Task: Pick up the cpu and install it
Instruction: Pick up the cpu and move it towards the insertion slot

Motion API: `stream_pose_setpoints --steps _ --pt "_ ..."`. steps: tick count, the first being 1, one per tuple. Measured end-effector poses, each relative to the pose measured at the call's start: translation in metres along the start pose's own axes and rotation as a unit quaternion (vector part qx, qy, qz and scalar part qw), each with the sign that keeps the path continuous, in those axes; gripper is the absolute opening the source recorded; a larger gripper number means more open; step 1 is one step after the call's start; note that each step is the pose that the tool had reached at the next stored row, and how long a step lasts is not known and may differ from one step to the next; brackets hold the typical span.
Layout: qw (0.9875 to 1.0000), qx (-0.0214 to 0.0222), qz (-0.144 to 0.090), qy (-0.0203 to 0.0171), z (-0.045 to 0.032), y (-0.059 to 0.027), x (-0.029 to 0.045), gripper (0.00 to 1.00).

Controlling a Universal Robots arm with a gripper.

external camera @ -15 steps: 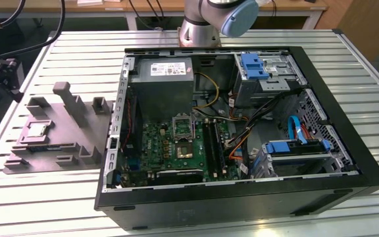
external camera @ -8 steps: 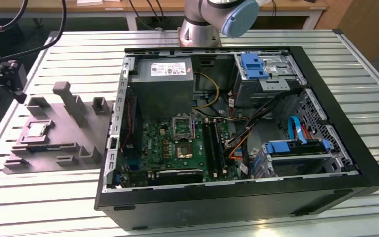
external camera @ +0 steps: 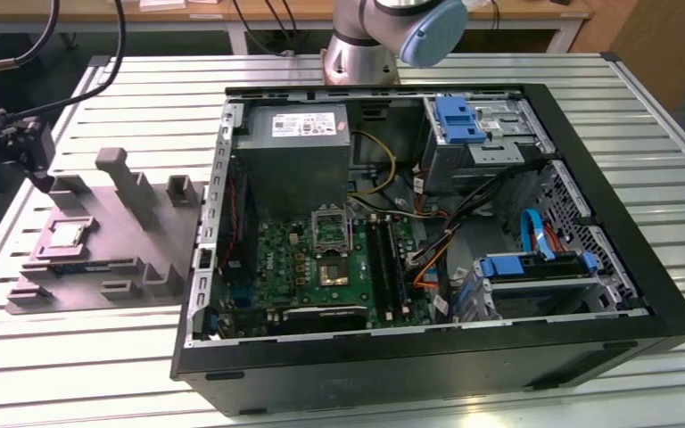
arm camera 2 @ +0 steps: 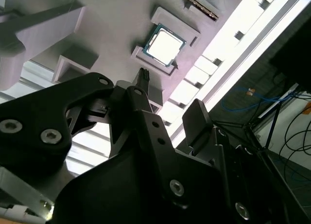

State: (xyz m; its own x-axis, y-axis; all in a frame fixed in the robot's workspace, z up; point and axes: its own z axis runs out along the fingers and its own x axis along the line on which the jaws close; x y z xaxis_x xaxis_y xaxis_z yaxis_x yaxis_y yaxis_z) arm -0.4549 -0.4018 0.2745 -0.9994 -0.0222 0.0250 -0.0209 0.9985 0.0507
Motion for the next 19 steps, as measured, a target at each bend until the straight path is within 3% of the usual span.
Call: stream_pose_setpoints --steps 8,10,11,14,19 --pt "1.0 -0.0021 0.0 0.0 0.0047 -0.0004 -0.0006 0.55" --pt "1.0 -0.0021 0.0 -0.0001 0.0049 -0.0005 -0.0006 0.56" --pt "1.0 -0.0021 0.0 -0.0001 0.0049 -0.0005 -0.0006 0.62" --pt "1.0 -0.0022 0.0 -0.0002 0.0056 -0.0005 -0.0007 0.62" --pt "1.0 -0.0022 -0.001 0.0002 0.013 -0.0021 -0.0008 0.62"
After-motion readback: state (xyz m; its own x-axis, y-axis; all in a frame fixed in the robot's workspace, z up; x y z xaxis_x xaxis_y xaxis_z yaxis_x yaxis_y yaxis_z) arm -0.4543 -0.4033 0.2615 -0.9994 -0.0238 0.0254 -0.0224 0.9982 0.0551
